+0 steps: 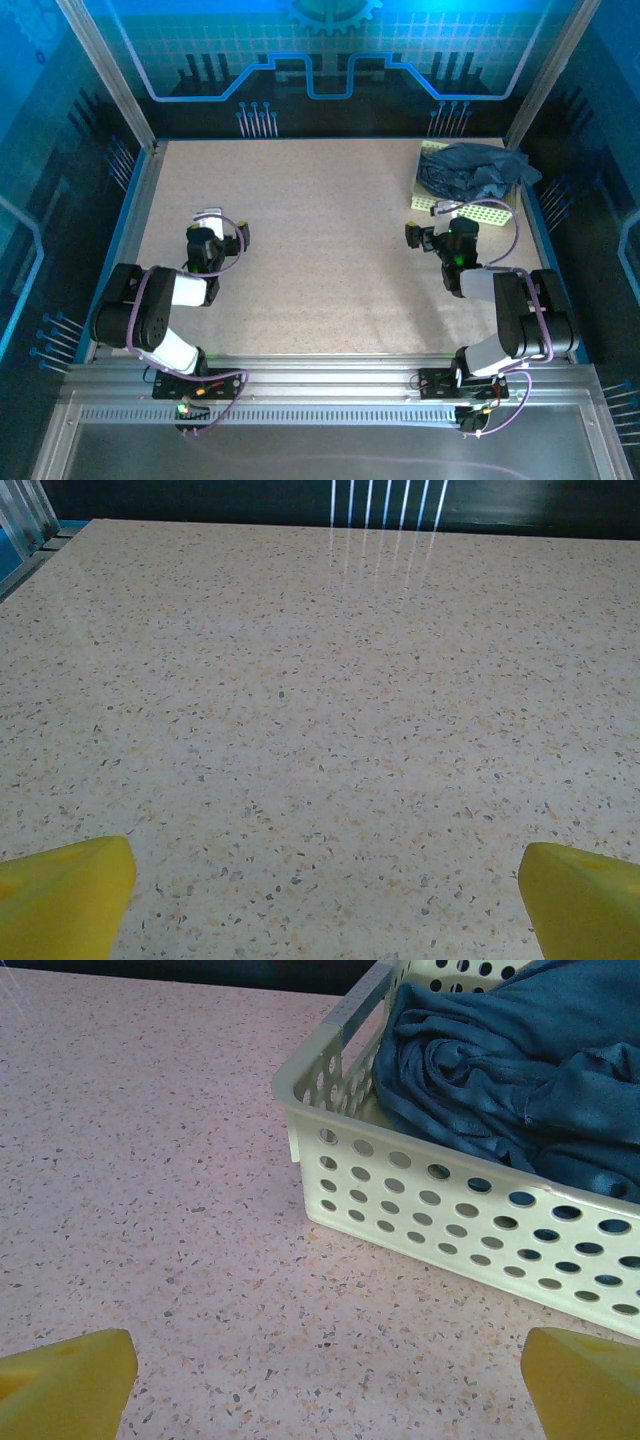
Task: Fold the inside-out t-shirt
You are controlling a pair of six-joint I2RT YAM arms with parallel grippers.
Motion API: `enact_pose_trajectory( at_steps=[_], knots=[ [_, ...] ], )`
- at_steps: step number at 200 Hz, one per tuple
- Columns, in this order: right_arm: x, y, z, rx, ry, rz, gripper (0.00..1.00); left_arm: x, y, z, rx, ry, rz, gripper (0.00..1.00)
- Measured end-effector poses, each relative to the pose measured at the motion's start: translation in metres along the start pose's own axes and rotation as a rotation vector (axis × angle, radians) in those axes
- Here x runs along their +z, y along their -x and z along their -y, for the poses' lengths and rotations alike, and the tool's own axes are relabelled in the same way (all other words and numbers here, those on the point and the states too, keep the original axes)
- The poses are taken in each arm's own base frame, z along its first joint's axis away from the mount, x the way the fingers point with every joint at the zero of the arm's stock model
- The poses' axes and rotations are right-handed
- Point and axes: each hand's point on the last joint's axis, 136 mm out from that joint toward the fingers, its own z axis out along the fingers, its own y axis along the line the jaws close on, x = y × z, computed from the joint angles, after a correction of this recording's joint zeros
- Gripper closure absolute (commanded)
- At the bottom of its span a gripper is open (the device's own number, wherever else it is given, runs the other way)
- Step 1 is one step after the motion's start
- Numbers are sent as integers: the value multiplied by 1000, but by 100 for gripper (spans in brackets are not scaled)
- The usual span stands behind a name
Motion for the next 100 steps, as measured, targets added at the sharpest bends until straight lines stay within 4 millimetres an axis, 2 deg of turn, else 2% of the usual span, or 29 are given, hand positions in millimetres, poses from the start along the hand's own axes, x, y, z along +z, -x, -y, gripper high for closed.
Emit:
enact_pose_trajectory(
  at_steps=[54, 77, 90, 100],
  knots=[
    [-1, -1, 0, -1, 0, 2, 0, 0, 2, -5, -6, 10, 10, 1],
    [-12, -4, -8, -28, 3, 7, 0, -11, 6, 0, 2, -7, 35, 1],
    [-23, 4, -17, -55, 11, 25, 0, -24, 17, 6, 9, -27, 68, 1],
    [-33, 20, -22, -73, 17, 63, 0, -37, 36, 11, 13, -40, 119, 1]
  ],
)
